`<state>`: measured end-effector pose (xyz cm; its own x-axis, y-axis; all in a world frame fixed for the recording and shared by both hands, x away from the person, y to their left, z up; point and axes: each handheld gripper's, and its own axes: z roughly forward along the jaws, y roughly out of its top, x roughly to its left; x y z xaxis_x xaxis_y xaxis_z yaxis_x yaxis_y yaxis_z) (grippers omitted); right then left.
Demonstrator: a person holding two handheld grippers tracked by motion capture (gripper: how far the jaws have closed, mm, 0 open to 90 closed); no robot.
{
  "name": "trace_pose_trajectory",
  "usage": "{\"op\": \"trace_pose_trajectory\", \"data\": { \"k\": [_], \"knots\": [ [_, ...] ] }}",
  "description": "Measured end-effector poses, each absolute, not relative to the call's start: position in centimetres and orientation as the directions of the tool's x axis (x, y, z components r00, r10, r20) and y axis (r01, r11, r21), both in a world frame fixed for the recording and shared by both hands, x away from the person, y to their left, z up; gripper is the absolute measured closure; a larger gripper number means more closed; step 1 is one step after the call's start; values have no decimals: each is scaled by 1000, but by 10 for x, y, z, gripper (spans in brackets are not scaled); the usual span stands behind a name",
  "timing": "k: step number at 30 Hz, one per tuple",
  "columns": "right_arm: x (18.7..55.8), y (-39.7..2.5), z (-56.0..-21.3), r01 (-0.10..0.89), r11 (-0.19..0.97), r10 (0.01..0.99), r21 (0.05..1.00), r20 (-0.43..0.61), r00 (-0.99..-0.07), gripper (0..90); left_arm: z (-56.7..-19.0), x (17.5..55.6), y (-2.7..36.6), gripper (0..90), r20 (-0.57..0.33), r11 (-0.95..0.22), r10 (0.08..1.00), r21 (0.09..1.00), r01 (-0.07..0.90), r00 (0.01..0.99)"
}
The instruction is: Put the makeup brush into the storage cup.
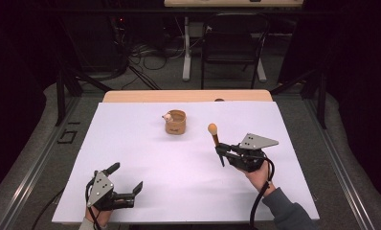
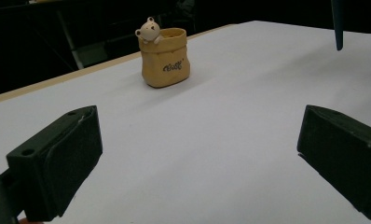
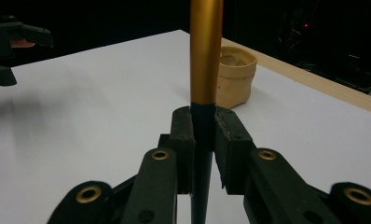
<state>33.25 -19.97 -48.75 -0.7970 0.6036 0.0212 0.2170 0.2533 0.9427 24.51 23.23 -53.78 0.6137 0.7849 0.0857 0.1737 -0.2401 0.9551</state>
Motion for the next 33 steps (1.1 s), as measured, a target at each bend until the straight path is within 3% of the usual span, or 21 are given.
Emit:
{"op": "trace_pose_trajectory", "data": {
  "k": [33],
  "knots": [
    [335,-169,-492,217,224,573,950,52,-818,786,-535,259,218,1,79,-229,781,959,165,620]
  ]
}}
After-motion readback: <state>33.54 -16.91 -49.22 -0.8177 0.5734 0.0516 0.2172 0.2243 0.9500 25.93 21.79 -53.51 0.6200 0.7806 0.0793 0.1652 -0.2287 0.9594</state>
